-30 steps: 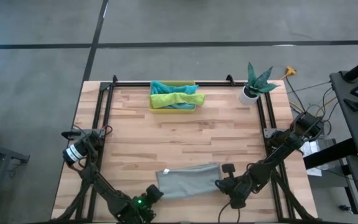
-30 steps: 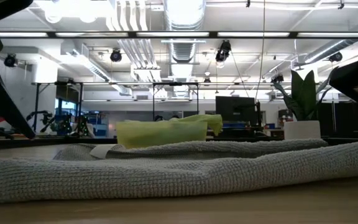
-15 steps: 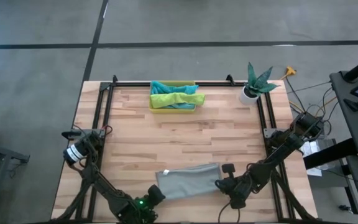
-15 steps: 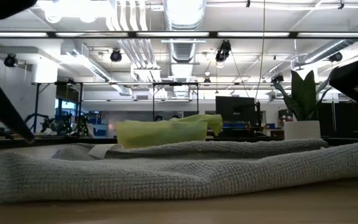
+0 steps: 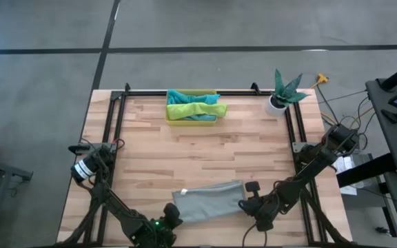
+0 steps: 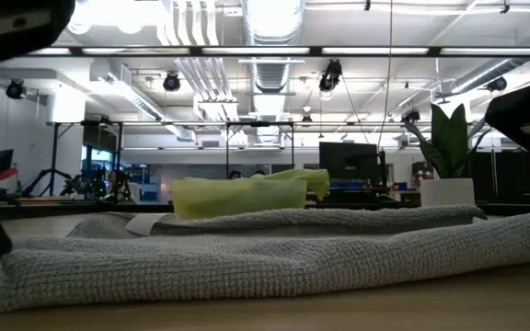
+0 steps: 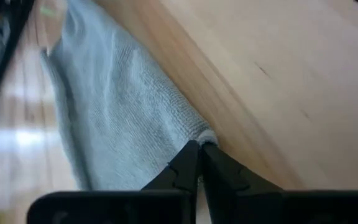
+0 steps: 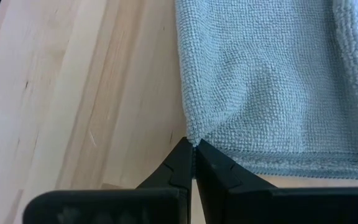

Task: Roll microfiber towels into tight, uniform cylinder then place into a basket
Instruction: Roll the gray towel

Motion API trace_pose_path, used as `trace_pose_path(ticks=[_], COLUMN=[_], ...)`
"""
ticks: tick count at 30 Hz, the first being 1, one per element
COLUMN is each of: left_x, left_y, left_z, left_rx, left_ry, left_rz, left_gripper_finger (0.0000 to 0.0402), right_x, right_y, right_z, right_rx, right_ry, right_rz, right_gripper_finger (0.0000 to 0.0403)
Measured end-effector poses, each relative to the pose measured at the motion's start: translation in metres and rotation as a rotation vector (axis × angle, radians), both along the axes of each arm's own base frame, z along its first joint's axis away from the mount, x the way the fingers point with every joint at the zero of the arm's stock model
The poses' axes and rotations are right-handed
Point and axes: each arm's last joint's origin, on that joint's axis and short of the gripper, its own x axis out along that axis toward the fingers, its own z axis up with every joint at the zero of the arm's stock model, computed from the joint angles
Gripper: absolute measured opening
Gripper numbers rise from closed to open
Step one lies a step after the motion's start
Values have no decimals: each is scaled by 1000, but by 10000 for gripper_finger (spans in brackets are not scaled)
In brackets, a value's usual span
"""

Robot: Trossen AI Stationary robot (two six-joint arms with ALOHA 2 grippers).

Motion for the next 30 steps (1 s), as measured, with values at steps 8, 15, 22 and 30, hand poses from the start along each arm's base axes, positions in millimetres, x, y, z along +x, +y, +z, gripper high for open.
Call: trace_pose_path(ticks=[8, 15, 22, 30], left_x=[-3, -3, -4, -3], left_y=[-4, -3, -6, -8], left_z=[1, 3, 11, 16], left_rx=[-137, -209, -252, -381], left_ry=[-62, -153, -277, -310], left_rz=[121, 237, 296, 336], left_gripper_finger=[0, 0, 0, 0], right_x=[-4, -7, -7, -9], right_y=[10, 21, 21, 21], right_z=[7, 14, 15, 13], right_rx=[90, 121, 127, 132], right_ry=[48, 44, 45, 51], right_rz=[68, 110, 103, 68], right_gripper_finger=[9, 9, 9, 9])
